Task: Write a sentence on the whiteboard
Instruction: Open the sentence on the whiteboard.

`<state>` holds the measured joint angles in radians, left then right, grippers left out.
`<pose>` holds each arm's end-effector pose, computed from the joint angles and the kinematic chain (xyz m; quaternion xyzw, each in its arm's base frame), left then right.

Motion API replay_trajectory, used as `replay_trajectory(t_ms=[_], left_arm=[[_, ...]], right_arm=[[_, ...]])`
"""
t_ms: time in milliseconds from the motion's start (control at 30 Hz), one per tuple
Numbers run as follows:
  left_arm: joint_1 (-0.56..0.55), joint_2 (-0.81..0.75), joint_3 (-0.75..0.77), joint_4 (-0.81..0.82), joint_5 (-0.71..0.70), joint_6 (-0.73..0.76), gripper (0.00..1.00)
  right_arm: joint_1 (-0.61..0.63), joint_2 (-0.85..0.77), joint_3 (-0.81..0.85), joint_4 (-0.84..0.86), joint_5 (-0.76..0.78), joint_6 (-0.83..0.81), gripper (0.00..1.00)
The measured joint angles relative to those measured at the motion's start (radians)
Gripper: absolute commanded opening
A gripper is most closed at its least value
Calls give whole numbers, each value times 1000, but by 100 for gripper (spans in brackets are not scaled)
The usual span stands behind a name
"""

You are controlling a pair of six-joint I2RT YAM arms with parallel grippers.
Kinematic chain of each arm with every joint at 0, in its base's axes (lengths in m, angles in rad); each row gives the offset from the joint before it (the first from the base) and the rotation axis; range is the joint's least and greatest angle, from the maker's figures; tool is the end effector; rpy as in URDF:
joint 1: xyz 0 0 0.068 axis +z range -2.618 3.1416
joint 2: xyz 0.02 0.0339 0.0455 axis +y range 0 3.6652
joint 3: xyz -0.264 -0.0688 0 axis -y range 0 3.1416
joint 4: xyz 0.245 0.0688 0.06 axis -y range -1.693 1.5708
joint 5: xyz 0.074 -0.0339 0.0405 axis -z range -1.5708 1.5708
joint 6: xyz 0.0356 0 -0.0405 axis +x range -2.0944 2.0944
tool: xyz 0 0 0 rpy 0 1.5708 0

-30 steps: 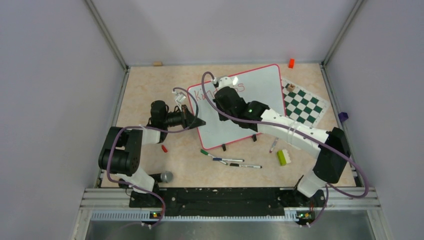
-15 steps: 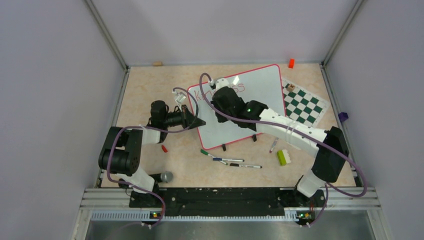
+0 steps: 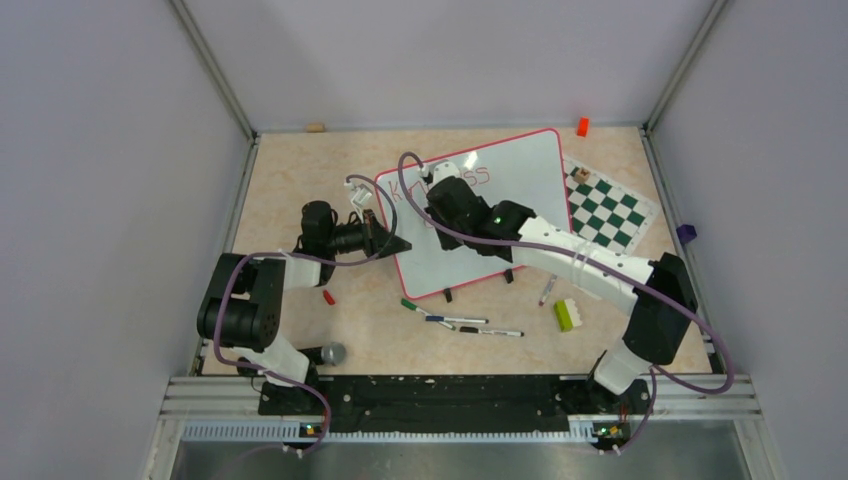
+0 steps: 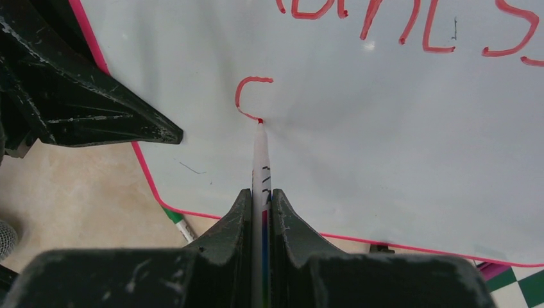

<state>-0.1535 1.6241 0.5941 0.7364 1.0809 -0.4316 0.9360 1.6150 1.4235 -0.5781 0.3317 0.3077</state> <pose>0.2902 -0.0767 0.1717 0.2083 0.7244 -0.5430 0.3703 0.2234 0.2837 0.3146 -0.2194 0.8836 0.1005 0.4012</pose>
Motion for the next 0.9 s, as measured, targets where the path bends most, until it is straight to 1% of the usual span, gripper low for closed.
replay_trajectory(t_ms=[600, 900], left_arm=[[0, 0, 0, 1, 2, 0, 0], [0, 0, 0, 2, 2, 0, 0]], right_arm=[[0, 5, 54, -10, 72, -31, 0], [-10, 5, 112, -5, 92, -58, 0]])
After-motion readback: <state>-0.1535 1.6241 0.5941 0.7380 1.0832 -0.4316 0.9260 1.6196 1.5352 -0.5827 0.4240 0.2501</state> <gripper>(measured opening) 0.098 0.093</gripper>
